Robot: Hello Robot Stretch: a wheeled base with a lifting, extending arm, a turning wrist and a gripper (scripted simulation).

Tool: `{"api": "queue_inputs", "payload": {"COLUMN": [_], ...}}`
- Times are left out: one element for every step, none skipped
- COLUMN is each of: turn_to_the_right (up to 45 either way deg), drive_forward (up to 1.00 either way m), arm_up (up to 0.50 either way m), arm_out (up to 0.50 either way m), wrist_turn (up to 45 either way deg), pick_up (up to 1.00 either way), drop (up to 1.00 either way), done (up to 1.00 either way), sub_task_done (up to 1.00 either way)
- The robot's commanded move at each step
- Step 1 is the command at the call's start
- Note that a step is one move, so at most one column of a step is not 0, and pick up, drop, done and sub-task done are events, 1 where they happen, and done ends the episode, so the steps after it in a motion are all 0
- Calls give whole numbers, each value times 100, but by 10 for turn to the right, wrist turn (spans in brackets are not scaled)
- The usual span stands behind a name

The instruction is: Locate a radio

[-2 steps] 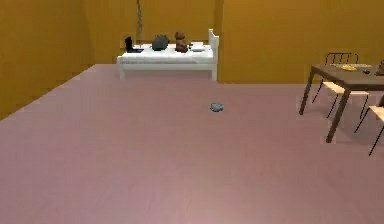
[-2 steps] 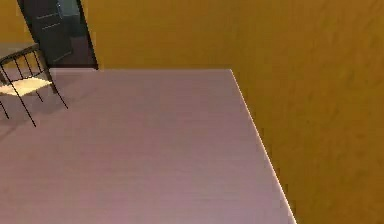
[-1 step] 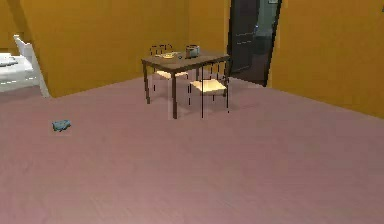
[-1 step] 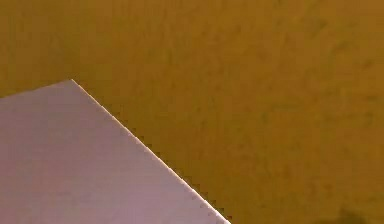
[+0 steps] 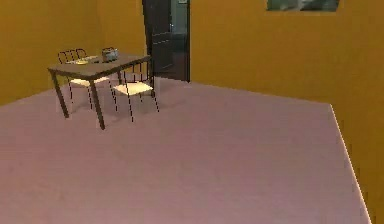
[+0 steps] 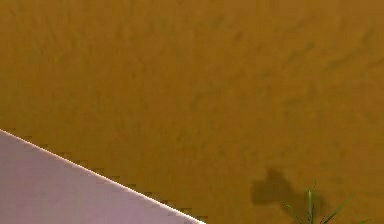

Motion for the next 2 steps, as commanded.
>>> {"api": "queue_inputs", "payload": {"turn_to_the_right": [0, 0], "drive_forward": [100, 100], "arm_up": [0, 0], "arm_out": [0, 0], "wrist_turn": [0, 0], "pick_up": [0, 0], "drop": [0, 0], "done": [0, 0], "sub_task_done": [0, 0]}}
